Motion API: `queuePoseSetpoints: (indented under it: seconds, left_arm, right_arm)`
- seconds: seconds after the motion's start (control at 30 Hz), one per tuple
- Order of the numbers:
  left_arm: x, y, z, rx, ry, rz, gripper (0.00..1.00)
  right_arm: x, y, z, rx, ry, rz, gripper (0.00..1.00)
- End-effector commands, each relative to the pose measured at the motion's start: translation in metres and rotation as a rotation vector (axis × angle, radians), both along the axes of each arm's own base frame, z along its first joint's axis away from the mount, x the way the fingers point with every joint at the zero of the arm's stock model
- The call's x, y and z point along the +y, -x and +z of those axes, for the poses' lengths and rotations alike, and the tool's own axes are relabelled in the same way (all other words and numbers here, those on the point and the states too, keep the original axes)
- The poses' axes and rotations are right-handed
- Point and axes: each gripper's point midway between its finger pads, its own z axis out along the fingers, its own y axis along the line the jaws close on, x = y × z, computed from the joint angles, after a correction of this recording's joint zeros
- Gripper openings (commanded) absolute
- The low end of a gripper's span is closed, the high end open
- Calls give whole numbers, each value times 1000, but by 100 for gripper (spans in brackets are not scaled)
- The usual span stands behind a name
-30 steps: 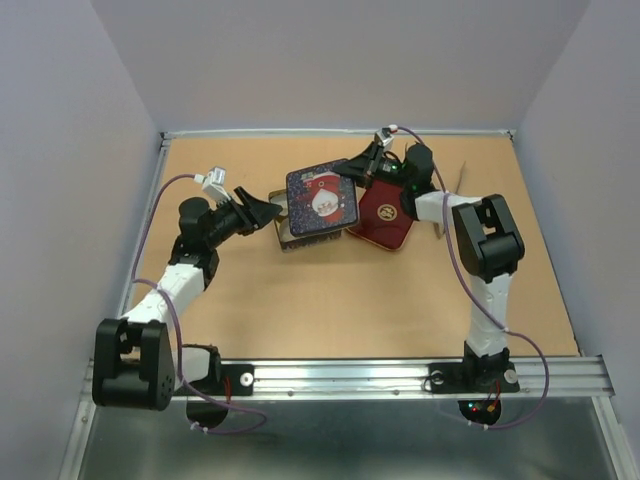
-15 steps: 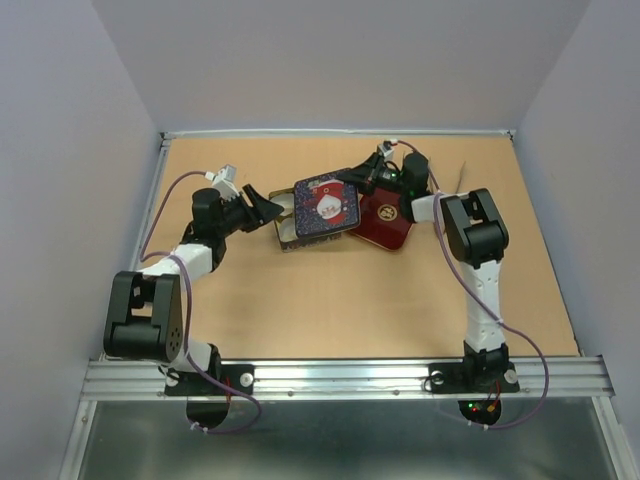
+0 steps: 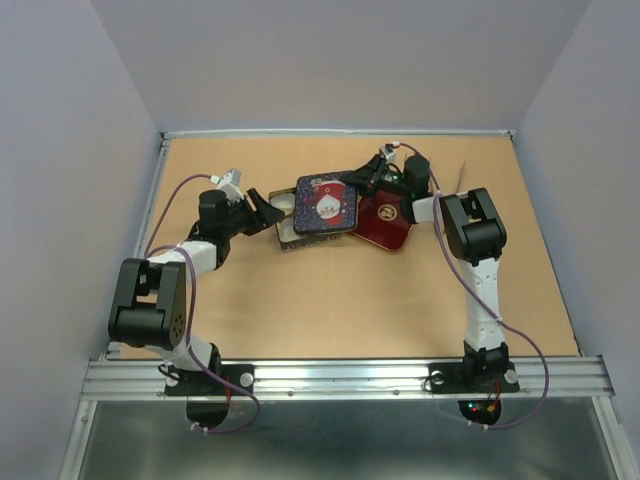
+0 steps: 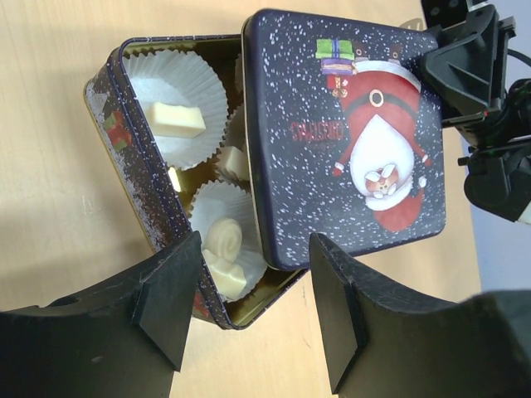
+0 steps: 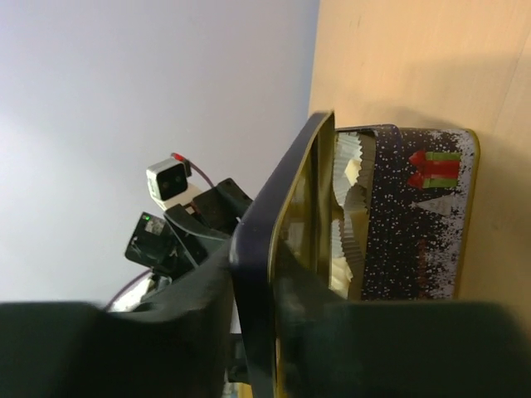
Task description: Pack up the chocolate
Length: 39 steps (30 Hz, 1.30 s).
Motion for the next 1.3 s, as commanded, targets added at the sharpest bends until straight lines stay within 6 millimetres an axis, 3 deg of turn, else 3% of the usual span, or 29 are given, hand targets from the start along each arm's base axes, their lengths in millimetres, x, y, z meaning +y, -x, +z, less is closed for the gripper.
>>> queuePoseSetpoints:
  seconds: [0.0, 0.13, 0.3, 0.6, 0.9, 1.27]
  left_arm:
    - [-5, -17, 20, -90, -23, -19, 65]
    - [-6, -20, 14, -80, -34, -17, 65]
    - [-8, -24, 13, -79, -39, -22, 66]
    - [-11, -29, 8, -71, -45, -32, 66]
    - [-14, -33, 4, -70, -46, -44, 66]
    - [-17, -33, 12, -91, -27, -58, 66]
  right_arm:
    - [1, 1, 7, -101, 11, 32, 38]
    - [-1, 5, 0, -94, 32, 32, 48]
    - [-1, 10, -3, -91, 50, 34, 51]
    - [-5, 15, -39, -49, 222, 54, 56]
    - [-5, 4, -36, -85, 304, 72, 57]
    - [6, 8, -36, -103, 329, 101, 57]
